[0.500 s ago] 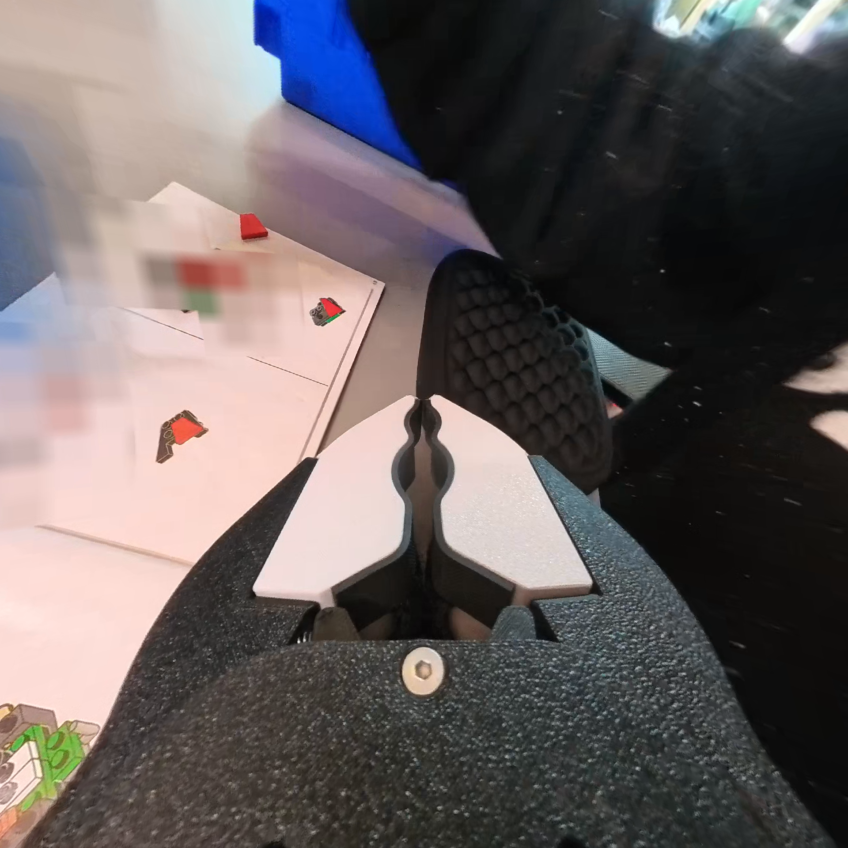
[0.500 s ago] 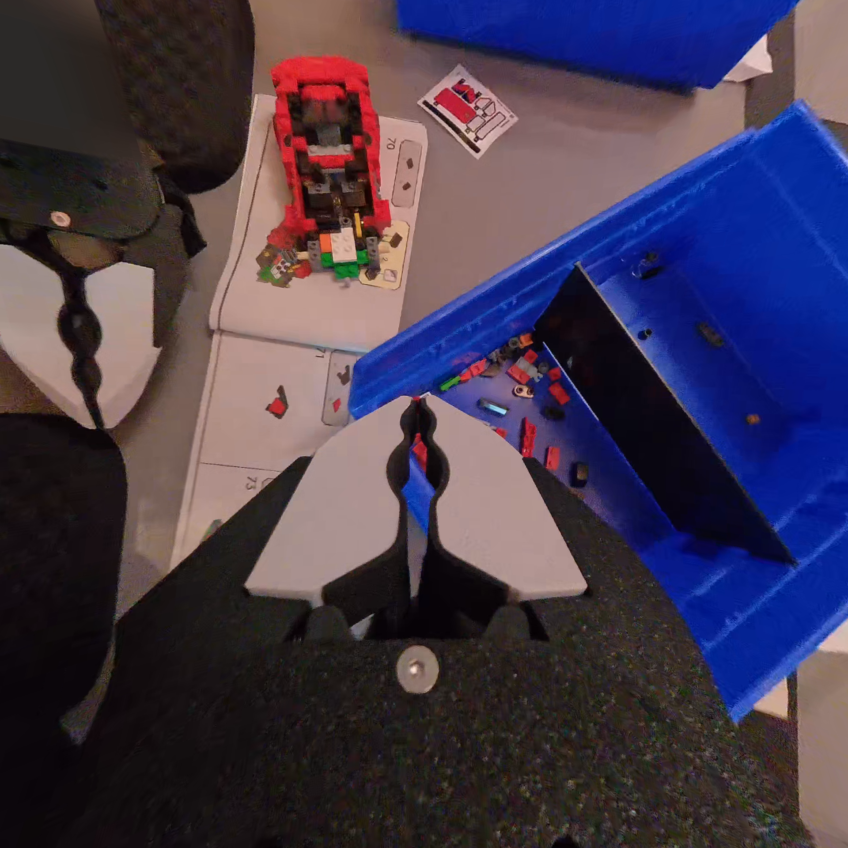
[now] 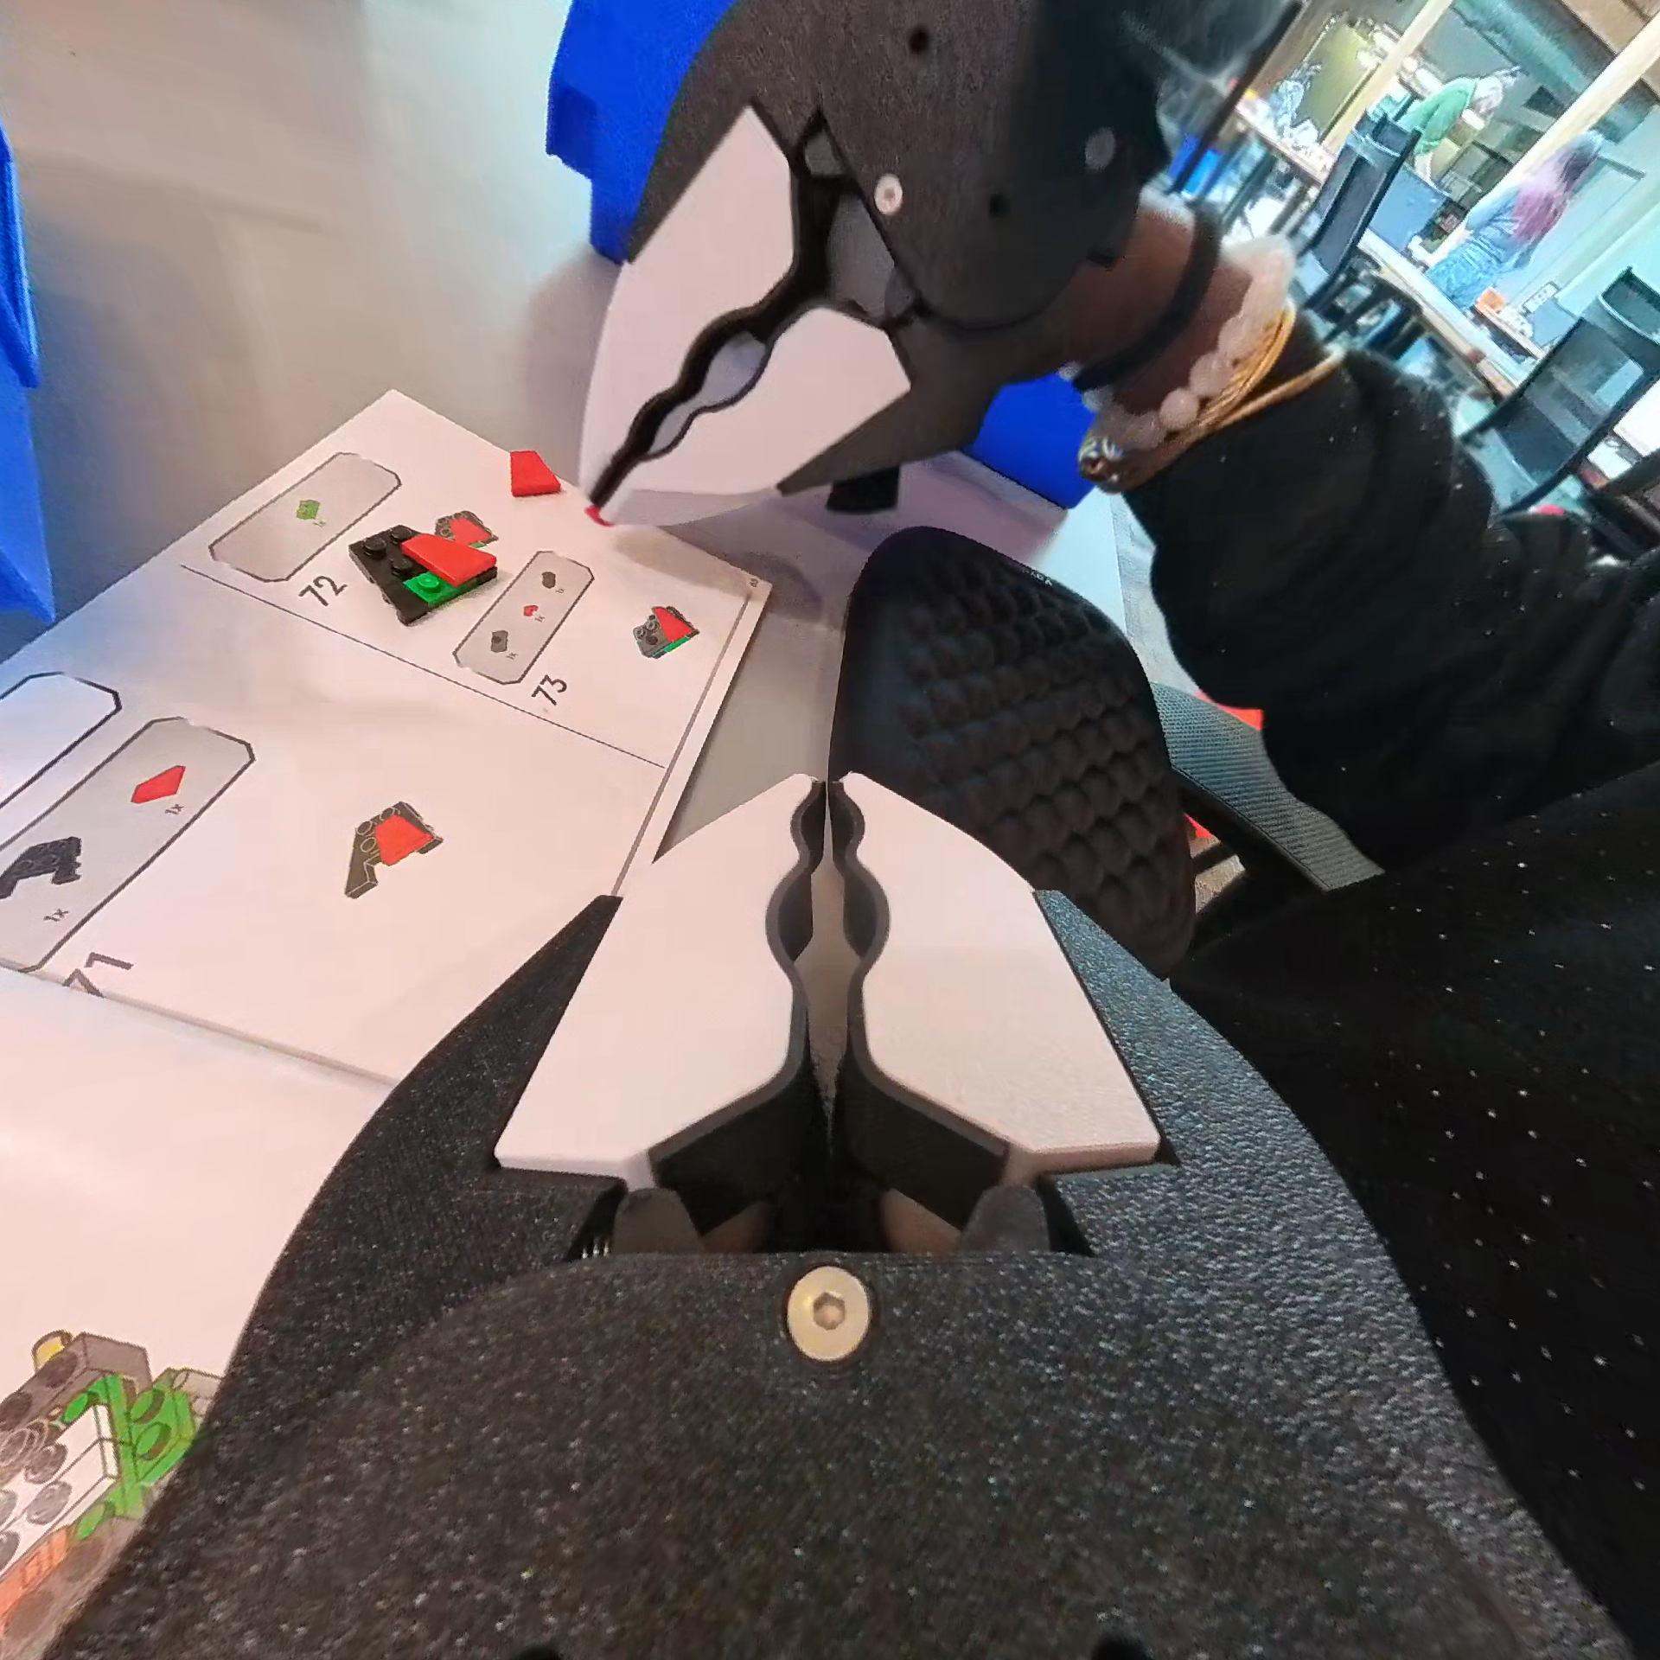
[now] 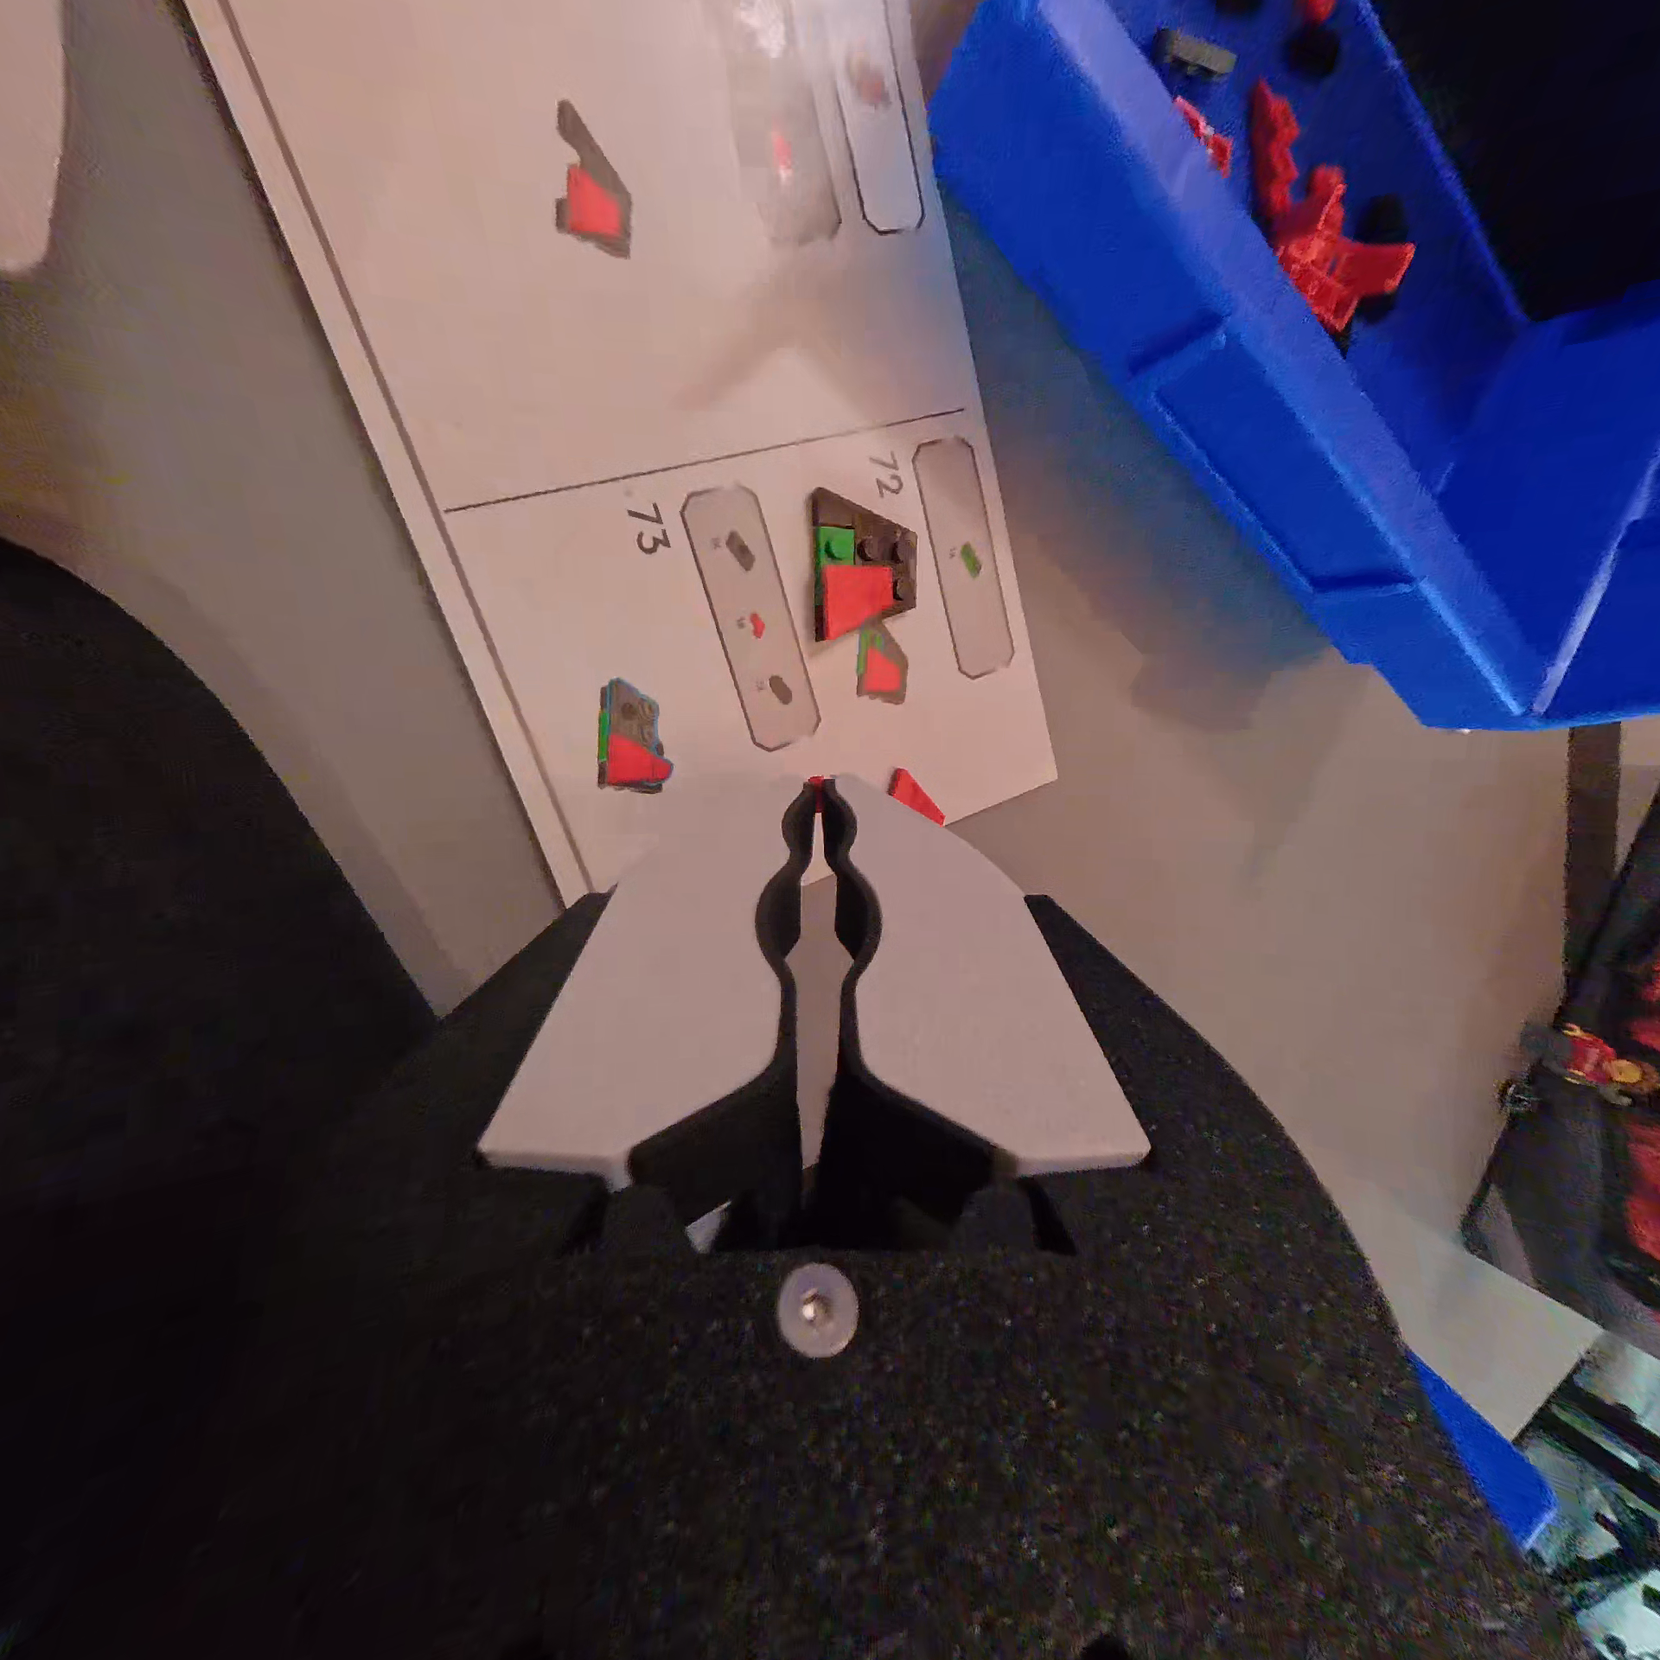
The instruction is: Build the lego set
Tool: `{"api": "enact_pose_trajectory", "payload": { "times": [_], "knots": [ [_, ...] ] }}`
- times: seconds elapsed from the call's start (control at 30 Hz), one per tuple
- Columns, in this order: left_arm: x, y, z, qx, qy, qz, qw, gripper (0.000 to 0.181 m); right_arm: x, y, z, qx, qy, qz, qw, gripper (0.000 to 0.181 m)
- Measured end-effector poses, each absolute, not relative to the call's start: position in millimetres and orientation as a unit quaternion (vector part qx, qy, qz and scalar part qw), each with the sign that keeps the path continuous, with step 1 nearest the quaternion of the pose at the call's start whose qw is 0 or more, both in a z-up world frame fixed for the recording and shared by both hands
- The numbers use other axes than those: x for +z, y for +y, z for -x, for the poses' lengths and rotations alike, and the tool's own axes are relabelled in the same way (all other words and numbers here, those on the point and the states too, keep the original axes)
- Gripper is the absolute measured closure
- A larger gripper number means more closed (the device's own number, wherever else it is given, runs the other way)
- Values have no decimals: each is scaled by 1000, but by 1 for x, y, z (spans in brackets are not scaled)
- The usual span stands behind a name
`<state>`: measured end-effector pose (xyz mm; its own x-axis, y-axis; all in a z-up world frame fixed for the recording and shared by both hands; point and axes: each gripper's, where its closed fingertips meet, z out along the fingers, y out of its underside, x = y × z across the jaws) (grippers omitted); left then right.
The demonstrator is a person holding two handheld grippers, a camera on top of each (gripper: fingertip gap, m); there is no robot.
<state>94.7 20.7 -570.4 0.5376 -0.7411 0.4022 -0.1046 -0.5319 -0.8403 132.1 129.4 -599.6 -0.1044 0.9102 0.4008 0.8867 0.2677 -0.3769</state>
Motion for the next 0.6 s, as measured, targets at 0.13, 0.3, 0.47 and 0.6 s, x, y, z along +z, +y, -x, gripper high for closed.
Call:
{"api": "enact_pose_trajectory", "payload": {
  "times": [0.13, 0.3, 0.47, 0.6],
  "knots": [
    [-570, 21, -95, -401, 269, 779, 399, 181, -609, 122, -132, 12, -754, 589, 290, 179],
    [-571, 21, -95, -404, 267, 780, 395, 181, -610, 112, -126, 62, -750, 588, 298, 176],
    [-571, 21, -95, -405, 269, 780, 394, 181, -608, 107, -127, 106, -739, 598, 291, 163],
    [-571, 21, -95, -405, 269, 780, 393, 181, -606, 106, -129, 122, -727, 609, 292, 166]
  ]
}}
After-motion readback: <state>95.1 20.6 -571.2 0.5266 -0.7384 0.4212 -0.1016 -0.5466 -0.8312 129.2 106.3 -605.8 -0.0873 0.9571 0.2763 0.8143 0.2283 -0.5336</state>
